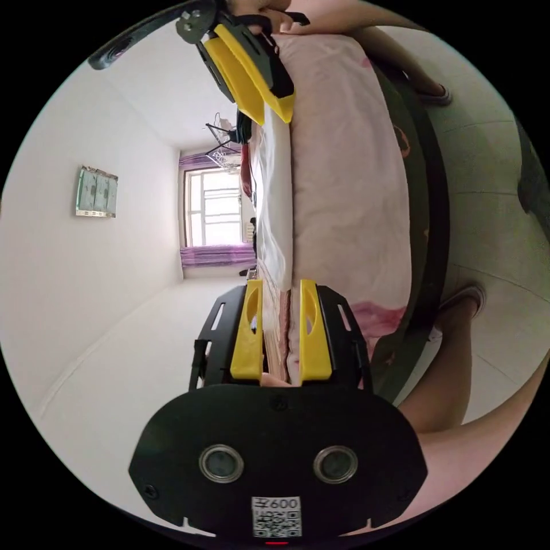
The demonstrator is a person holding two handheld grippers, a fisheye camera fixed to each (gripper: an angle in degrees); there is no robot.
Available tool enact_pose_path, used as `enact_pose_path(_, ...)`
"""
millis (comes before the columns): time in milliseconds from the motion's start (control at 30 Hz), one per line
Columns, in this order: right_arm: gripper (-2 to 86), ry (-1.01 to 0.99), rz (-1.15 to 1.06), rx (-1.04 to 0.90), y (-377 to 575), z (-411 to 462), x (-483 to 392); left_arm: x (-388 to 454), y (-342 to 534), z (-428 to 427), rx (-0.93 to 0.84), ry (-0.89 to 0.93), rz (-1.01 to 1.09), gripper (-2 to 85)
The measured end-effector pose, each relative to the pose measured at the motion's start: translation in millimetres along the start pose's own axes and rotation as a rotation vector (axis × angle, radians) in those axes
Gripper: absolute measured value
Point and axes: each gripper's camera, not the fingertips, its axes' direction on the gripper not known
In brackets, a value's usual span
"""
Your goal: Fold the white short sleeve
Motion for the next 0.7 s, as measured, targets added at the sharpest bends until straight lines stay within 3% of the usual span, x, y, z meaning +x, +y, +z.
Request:
enact_pose_path(367,11.0,-0.01,-0.161,0.039,-107,4,-42,-31,-3,9,0.025,-0.002,-0.048,3.5)
enact_pose_path(567,10.9,0.28,-0.328,-0.014,-135,14,-103,-56,12,10,0.056,0.009,-0.112,2.8)
enact_pose_path(700,8.2,0.324,-0.367,-0.103,-144,16,-116,-70,25,11,0.064,0.033,-0.145,3.1)
